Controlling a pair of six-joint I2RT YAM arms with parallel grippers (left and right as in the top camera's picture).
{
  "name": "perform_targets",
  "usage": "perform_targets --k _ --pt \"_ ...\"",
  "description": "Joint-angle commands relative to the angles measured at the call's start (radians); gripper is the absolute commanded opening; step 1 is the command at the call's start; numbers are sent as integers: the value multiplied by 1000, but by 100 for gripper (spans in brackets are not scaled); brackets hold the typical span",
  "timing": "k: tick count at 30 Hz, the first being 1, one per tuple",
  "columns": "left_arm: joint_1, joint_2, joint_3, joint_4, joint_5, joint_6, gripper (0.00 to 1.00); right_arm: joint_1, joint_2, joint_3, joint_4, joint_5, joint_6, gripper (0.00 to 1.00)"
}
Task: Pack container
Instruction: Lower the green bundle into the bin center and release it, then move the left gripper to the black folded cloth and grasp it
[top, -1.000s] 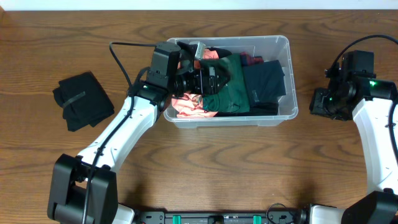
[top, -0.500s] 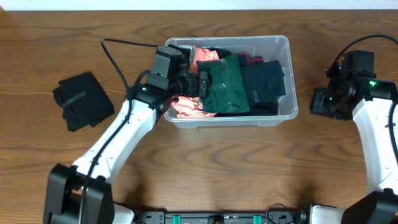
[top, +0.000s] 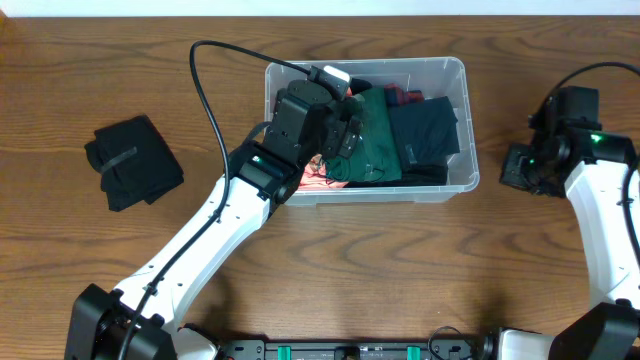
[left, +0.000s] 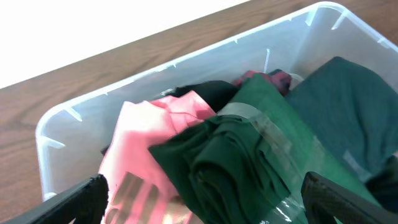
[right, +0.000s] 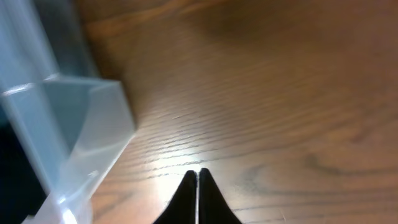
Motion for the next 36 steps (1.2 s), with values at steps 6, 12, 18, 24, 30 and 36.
perform_targets --k 6,12,18,24,30,36 --pt "-29 71 26 13 -5 88 95 -137 -5 -5 -6 61 125 2" --pt "-29 161 26 18 -5 89 95 -166 -5 -5 -13 56 124 2" --pt "12 327 26 66 -5 93 95 -164 -5 -5 -13 42 115 2" --pt "12 327 34 57 -5 116 96 -164 -5 -5 -24 39 109 2" --pt "-5 126 61 -20 -11 129 98 -164 -5 -5 -25 39 102 2" --pt "106 -143 61 -220 -73 64 98 -164 -5 -5 -28 39 102 3"
